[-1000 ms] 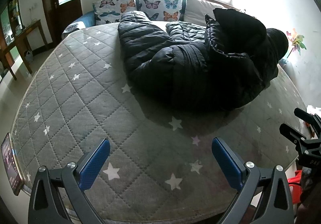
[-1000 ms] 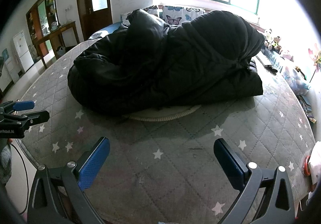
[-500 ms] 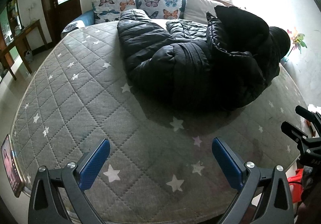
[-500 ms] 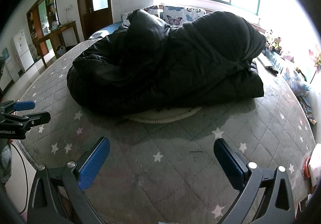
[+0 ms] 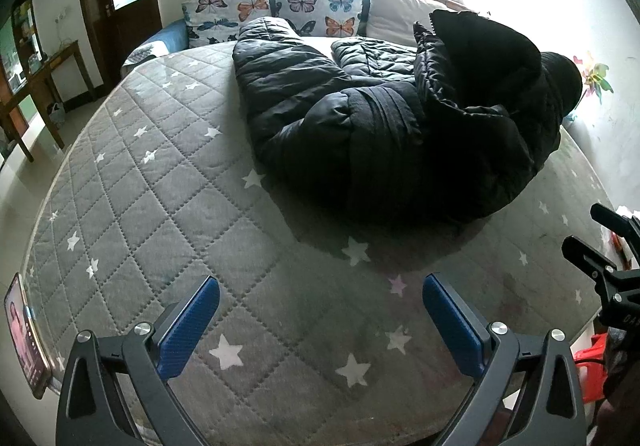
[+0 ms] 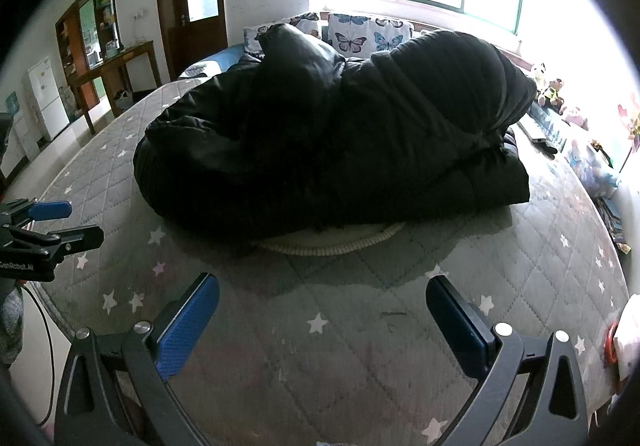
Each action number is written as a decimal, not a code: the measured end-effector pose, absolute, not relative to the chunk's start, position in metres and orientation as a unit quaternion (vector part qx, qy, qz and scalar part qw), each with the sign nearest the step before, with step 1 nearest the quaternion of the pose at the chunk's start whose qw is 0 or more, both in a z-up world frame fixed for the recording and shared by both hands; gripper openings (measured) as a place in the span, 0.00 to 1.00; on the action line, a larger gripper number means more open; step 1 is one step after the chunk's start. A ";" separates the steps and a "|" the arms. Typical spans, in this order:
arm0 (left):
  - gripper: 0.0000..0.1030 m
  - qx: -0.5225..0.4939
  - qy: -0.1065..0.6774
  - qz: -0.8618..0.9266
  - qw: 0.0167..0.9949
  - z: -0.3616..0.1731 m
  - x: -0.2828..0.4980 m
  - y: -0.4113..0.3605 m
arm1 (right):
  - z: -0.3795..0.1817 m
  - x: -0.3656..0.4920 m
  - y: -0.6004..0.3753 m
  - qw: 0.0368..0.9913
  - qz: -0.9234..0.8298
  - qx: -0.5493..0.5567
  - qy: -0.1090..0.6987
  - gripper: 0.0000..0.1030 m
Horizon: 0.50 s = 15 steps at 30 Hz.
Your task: Fold large clothes
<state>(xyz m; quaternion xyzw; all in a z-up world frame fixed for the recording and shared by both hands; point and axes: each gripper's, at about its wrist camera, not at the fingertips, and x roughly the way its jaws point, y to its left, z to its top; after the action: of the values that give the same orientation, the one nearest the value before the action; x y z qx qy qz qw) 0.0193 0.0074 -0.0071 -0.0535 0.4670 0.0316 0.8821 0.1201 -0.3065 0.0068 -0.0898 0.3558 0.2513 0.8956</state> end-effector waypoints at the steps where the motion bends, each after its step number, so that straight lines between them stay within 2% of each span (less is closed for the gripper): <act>1: 1.00 -0.052 0.467 0.031 0.882 -0.007 0.019 0.007 | 0.007 0.121 -0.306 0.896 0.251 -0.090 0.355 1.00; 15: 1.00 -0.048 0.463 0.025 0.885 0.001 0.032 0.008 | 0.016 0.130 -0.302 0.901 0.248 -0.087 0.346 1.00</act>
<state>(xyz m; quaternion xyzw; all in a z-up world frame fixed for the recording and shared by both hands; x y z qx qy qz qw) 0.0321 0.0083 0.0013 -0.0479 0.4628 0.0249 0.8848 0.1296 -0.3025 0.0158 -0.0871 0.3459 0.2478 0.9008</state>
